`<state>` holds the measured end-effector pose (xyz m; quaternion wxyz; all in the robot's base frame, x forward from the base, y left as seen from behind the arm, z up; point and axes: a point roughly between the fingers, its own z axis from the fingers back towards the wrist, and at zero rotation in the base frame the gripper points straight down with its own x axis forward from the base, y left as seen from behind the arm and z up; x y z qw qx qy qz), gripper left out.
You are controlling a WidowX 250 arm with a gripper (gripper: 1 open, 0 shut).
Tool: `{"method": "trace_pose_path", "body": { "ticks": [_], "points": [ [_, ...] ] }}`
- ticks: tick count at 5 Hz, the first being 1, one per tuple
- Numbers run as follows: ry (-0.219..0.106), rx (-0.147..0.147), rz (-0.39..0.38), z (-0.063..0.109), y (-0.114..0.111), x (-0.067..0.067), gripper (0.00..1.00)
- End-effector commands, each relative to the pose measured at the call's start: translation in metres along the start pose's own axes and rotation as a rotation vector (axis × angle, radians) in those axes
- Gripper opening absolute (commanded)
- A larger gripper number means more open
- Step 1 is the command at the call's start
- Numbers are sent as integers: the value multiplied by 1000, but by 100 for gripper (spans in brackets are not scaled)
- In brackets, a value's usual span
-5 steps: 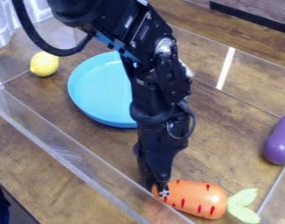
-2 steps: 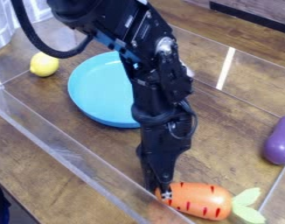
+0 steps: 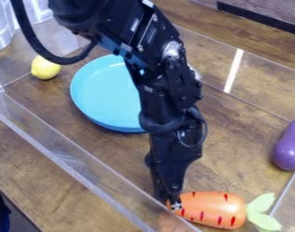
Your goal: Move the carrot to the right side
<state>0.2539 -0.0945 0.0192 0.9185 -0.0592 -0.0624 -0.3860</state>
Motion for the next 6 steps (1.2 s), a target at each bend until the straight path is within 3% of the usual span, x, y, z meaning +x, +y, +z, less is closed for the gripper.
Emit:
{"method": "trace_pose_path", "body": {
  "ticks": [1,2,3,4,5,6],
  "points": [
    [-47,14,-23,10,-2,7,0],
    [-34,14,-27,14,1,8,100],
    [-21,16,-31,18,4,10,100],
    [-16,17,-40,21,5,11,0],
    [-11,14,-55,23,4,13,0],
    [-5,12,-63,27,5,14,100]
  ]
}}
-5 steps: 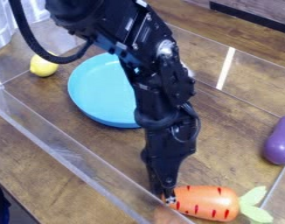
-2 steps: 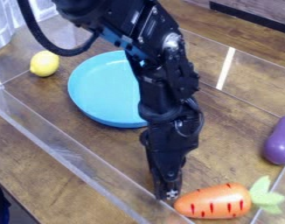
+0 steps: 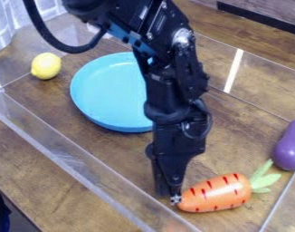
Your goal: Move the carrot to the right side
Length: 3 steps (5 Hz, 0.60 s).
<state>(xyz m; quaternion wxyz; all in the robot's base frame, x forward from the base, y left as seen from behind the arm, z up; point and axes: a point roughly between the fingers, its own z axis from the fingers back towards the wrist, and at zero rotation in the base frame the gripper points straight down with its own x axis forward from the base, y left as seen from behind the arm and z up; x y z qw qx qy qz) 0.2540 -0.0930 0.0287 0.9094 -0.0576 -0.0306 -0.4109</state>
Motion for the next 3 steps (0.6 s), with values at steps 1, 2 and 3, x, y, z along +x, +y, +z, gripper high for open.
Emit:
{"method": "trace_pose_path", "body": {
  "ticks": [1,2,3],
  "points": [
    [-63,38,-18,23,5,11,100],
    [-70,28,-21,28,2,18,100],
    [-93,26,-27,27,-3,25,100]
  ]
}}
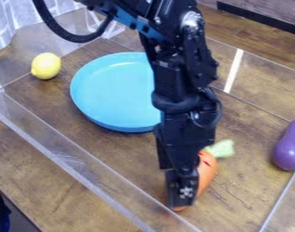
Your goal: Move the carrot to the right side
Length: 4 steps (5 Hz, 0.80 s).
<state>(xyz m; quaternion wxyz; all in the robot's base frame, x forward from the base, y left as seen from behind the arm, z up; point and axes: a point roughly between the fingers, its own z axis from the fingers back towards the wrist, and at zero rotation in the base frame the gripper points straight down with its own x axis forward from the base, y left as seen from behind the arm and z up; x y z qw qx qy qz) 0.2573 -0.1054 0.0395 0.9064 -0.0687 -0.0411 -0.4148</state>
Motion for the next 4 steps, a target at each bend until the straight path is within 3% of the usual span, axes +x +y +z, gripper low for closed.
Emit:
{"method": "trace_pose_path", "body": {
  "ticks": [1,4],
  "points": [
    [-91,27,-38,16,-5,20,100],
    [-113,31,-42,12,-3,23,100]
  ]
}}
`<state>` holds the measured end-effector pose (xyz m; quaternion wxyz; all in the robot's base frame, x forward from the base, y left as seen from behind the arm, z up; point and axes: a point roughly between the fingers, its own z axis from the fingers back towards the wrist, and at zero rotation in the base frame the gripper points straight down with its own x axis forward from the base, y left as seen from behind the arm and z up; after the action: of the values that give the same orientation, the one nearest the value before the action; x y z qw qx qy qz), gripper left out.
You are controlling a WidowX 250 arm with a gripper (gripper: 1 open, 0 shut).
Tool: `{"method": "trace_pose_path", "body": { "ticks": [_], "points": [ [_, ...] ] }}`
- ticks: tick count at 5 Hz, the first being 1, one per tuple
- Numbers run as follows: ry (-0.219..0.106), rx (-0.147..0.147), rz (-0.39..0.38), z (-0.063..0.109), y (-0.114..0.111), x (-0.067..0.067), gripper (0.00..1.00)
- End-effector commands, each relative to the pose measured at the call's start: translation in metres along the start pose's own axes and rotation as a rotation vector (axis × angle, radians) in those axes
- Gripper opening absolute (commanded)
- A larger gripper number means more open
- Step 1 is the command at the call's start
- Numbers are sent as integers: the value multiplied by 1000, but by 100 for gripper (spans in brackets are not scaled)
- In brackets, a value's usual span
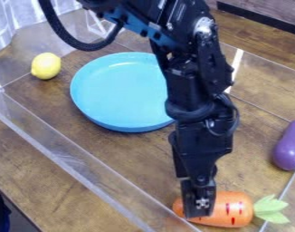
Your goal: Move the carrot to the right side
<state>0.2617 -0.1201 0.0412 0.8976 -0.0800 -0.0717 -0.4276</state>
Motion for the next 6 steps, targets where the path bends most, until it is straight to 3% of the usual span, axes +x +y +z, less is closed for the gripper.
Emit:
{"method": "trace_pose_path", "body": {
  "ticks": [1,4,6],
  "points": [
    [-51,30,-9,10,6,10,100],
    [-54,32,-3,1,13,10,100],
    [-63,30,-3,5,12,10,100]
  ]
}}
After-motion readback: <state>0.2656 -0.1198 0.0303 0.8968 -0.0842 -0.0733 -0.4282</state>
